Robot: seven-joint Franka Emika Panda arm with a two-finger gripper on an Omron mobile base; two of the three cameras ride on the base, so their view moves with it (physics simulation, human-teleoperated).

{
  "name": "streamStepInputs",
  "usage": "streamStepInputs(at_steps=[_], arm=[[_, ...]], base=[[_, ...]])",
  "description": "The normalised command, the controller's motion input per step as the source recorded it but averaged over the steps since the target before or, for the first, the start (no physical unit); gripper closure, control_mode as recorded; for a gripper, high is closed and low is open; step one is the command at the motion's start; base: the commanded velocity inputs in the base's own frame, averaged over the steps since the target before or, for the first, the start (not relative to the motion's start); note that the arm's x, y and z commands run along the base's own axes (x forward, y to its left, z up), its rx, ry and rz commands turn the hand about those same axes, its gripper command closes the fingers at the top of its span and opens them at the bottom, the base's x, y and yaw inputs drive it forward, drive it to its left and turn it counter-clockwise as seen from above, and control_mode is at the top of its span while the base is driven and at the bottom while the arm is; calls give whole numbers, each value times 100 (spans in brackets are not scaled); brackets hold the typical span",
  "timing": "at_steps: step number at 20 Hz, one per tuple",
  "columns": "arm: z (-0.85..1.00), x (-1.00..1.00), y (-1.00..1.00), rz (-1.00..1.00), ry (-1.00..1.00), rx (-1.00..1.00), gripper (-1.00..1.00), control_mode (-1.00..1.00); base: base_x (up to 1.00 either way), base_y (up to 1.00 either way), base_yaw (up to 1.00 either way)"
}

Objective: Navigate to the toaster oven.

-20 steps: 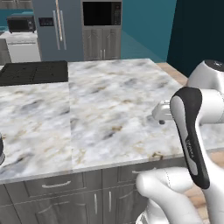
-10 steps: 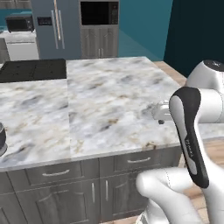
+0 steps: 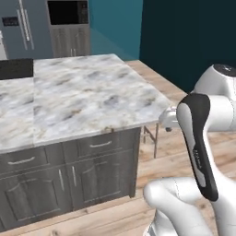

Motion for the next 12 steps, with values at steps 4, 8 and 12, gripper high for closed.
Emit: streamStepInputs(at_steps=[4, 8, 12], arm=[[0, 0, 0, 0, 0, 0, -100, 100], [0, 0, 0, 0, 0, 0, -100, 100], [0, 0, 0, 0, 0, 0, -100, 100]], base=[[-20, -100, -38], [9, -100, -25], [47, -100, -2]])
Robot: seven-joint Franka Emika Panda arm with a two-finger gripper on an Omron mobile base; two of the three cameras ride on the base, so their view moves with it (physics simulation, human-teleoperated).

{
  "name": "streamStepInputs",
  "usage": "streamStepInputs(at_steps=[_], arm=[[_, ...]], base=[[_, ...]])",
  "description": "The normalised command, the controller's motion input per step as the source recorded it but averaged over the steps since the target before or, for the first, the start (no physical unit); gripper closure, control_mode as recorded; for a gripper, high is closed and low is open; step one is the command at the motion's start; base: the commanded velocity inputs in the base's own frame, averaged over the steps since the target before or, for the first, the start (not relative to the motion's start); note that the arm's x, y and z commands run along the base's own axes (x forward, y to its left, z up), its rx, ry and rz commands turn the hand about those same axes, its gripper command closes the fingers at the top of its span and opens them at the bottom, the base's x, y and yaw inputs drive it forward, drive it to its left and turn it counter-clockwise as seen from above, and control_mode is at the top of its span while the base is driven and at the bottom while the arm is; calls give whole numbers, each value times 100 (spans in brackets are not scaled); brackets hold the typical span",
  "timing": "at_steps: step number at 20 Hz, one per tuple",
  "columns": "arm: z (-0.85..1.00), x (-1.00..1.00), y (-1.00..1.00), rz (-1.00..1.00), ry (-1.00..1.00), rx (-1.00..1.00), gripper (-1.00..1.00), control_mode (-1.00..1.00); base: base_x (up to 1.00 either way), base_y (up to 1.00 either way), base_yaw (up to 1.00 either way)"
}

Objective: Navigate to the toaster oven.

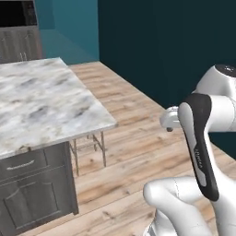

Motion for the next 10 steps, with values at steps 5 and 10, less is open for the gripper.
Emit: streamStepInputs(at_steps=[5, 10], arm=[[0, 0, 0, 0, 0, 0, -100, 100], [0, 0, 0, 0, 0, 0, -100, 100]], base=[[94, -99, 36], [84, -85, 65]])
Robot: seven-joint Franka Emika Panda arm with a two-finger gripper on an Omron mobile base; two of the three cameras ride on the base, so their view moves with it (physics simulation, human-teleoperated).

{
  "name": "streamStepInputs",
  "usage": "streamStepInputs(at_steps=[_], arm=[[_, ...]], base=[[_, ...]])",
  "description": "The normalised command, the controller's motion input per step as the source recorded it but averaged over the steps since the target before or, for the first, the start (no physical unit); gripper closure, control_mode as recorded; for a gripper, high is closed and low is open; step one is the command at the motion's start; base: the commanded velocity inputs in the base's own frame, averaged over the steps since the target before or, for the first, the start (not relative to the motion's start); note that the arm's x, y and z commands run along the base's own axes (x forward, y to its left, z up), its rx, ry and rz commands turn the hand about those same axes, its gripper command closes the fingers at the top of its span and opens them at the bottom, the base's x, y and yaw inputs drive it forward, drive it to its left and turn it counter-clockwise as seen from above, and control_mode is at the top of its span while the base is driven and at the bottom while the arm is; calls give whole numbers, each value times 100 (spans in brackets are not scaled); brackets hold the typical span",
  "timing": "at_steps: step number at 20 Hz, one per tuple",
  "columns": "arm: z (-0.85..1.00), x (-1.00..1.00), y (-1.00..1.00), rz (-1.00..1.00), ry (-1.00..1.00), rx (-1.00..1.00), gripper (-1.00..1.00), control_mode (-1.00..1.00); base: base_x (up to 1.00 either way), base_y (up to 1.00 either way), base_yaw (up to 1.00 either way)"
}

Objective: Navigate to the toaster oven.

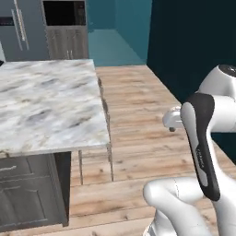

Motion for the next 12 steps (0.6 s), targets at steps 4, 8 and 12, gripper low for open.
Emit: streamStepInputs(at_steps=[4, 8, 12], arm=[[0, 0, 0, 0, 0, 0, -100, 100], [0, 0, 0, 0, 0, 0, -100, 100], [0, 0, 0, 0, 0, 0, -100, 100]], base=[[61, -98, 59], [30, -100, 44], [21, -100, 24]])
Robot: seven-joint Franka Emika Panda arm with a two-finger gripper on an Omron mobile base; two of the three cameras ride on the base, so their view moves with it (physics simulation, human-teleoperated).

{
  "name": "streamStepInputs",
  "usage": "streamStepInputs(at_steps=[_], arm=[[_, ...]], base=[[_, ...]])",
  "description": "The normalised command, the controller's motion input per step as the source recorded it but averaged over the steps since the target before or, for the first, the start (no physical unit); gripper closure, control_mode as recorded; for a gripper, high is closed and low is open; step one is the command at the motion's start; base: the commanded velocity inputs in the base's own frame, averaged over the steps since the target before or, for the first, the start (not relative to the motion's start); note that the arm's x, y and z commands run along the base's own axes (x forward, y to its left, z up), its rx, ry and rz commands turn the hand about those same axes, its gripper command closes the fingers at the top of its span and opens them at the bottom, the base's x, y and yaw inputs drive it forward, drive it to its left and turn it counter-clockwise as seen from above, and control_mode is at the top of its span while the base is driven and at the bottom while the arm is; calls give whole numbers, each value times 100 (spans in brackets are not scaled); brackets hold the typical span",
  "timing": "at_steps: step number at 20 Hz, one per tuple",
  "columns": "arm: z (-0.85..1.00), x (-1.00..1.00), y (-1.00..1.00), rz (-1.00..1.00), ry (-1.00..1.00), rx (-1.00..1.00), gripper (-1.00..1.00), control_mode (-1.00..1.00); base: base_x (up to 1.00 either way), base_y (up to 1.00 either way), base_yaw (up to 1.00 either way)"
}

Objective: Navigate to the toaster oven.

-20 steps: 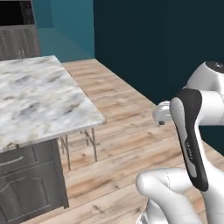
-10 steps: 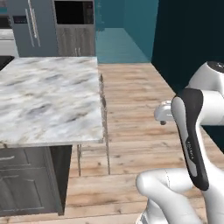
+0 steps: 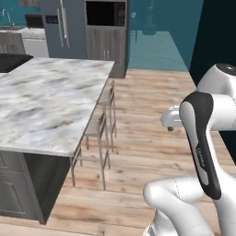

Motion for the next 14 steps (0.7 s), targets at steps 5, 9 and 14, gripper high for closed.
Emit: streamStepInputs(at_steps=[5, 9, 14], arm=[[0, 0, 0, 0, 0, 0, -100, 100], [0, 0, 0, 0, 0, 0, -100, 100], [0, 0, 0, 0, 0, 0, -100, 100]], base=[[37, -100, 18], [96, -100, 27], [100, -83, 16]])
